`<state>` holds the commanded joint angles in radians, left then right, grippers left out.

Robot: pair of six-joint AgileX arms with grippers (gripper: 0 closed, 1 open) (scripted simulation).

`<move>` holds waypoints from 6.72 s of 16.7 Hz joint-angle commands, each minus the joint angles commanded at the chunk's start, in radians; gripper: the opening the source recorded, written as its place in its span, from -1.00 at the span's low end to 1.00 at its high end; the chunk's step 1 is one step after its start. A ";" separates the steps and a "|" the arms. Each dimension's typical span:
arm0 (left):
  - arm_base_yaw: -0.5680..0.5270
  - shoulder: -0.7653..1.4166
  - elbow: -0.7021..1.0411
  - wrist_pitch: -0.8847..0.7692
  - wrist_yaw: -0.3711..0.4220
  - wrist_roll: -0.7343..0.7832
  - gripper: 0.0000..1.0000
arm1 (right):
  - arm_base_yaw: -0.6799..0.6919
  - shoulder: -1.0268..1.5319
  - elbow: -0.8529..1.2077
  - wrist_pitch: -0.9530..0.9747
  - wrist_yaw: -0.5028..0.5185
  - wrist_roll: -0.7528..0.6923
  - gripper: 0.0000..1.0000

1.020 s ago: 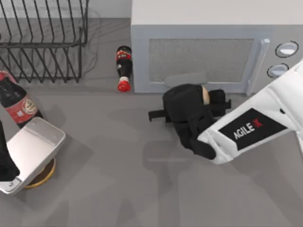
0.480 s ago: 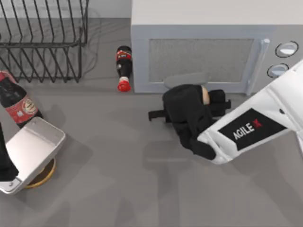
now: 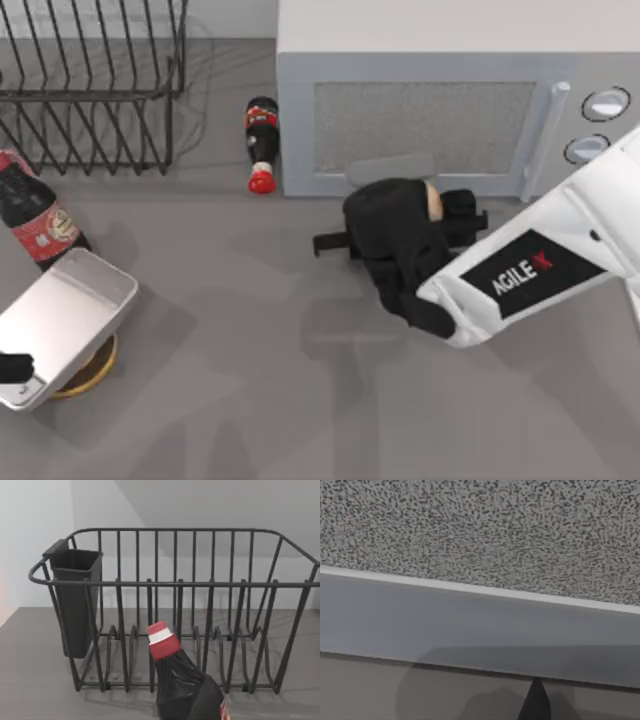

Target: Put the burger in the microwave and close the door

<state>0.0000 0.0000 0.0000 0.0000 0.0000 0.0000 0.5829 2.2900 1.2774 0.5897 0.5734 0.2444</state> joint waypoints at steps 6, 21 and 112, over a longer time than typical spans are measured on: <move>0.000 0.000 0.000 0.000 0.000 0.000 -1.00 | 0.000 0.000 0.000 0.000 0.000 0.000 1.00; -0.264 0.016 0.033 -0.019 -0.264 -0.001 -1.00 | 0.000 0.000 0.000 0.000 0.000 0.000 1.00; -0.807 2.097 1.426 -0.276 -0.515 -0.600 -1.00 | 0.000 0.000 0.000 0.000 0.000 0.000 1.00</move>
<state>-0.8068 2.0973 1.4256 -0.2759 -0.5151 -0.6000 0.5829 2.2900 1.2774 0.5897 0.5734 0.2444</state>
